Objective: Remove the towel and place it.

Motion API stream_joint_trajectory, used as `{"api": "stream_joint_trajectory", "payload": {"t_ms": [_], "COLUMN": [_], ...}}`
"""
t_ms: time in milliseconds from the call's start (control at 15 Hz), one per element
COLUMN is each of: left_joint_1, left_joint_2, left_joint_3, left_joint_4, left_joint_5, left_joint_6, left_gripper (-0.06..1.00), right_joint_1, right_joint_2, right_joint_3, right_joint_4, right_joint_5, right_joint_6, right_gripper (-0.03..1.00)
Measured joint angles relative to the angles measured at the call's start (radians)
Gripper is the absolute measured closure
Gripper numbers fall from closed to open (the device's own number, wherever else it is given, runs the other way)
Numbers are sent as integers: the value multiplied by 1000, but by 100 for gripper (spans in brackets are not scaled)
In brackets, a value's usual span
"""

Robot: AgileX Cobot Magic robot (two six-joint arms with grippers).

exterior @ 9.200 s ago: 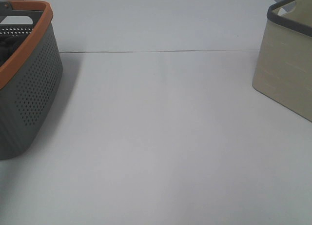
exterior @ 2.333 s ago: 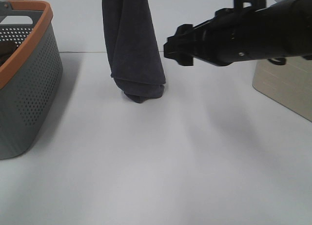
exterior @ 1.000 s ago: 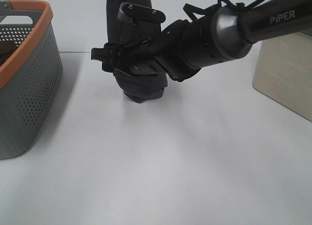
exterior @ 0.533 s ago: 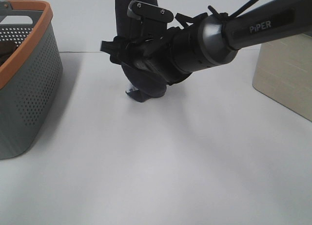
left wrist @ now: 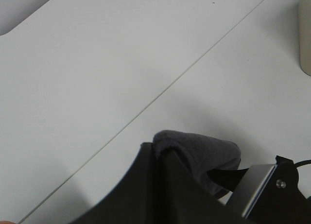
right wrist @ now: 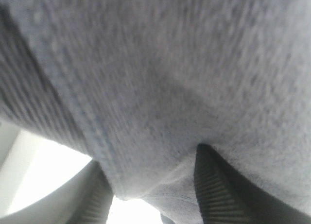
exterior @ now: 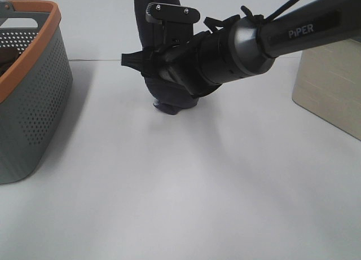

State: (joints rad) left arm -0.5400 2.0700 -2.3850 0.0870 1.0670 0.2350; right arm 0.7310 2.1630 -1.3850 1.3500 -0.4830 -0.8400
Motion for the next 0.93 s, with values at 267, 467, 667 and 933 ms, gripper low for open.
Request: {"api": "stream_joint_trajectory", "payload": {"t_ms": [267,467,667,933], "left_joint_1": [11,11,11,11], "left_joint_2": [0,0,0,0], "left_joint_3": [0,0,0,0], "left_joint_4": [1,1,1,1], "left_joint_5": [14,14,15,15], "left_joint_6": [0,0,0,0], "left_gripper": [94,94,94,94], "right_joint_1": [0,0,0,0], "right_joint_2": [0,0,0,0], "right_joint_3": [0,0,0,0], "right_joint_4": [170,275,296,310], "right_joint_5": [-10,-8,70,83], "right_joint_6": [-165,-274,-332,-462], "right_gripper": [54,54,54,54]}}
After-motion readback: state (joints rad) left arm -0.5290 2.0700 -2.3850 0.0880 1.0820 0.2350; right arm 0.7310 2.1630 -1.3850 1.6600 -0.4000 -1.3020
